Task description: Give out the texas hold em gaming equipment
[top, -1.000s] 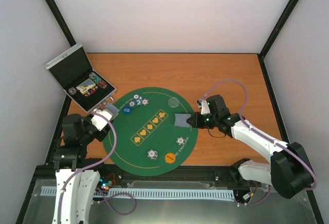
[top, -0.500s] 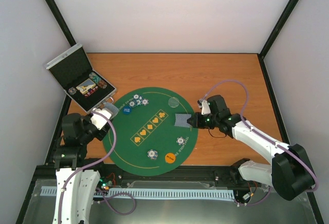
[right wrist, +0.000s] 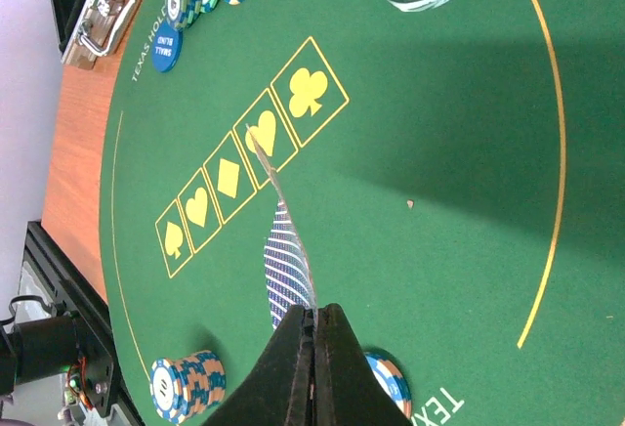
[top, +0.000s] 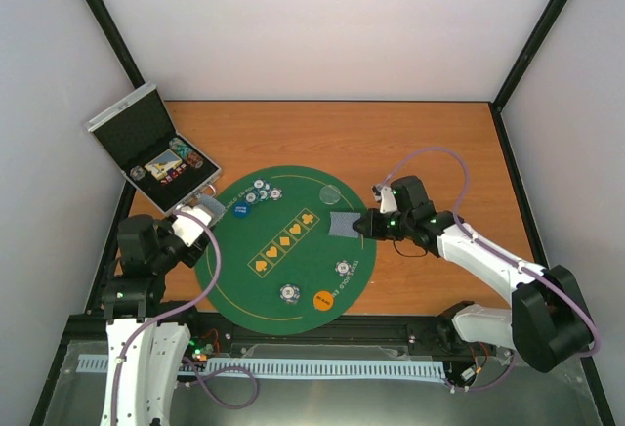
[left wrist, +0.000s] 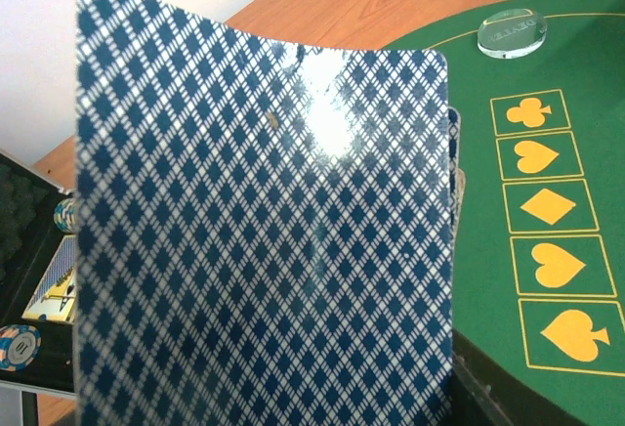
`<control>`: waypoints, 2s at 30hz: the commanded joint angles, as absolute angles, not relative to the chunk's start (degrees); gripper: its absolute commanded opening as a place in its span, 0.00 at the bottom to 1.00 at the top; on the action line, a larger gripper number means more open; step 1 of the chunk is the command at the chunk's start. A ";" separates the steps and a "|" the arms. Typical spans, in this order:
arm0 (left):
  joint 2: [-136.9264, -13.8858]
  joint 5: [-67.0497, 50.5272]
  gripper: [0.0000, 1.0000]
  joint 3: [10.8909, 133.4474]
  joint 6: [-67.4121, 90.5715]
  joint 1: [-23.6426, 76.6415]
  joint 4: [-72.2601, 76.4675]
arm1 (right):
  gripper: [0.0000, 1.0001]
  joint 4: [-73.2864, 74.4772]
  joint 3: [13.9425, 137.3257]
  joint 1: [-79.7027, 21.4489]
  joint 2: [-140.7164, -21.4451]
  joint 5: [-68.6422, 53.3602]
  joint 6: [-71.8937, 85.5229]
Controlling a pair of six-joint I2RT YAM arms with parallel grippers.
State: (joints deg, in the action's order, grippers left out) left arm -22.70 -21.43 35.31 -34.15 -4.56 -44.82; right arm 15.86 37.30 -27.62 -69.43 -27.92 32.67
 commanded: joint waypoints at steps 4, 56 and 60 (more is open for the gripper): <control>-22.46 -22.06 0.49 36.51 -34.00 -5.45 -43.80 | 0.03 12.95 39.61 -27.32 -71.18 -28.19 34.09; -30.88 -26.69 0.47 36.92 -29.93 -5.45 -39.30 | 0.03 -0.44 30.10 -27.50 -80.89 -27.73 39.48; -30.74 -26.57 0.47 36.65 -30.06 -5.47 -39.29 | 0.03 -2.17 28.55 -27.51 -81.78 -27.73 40.39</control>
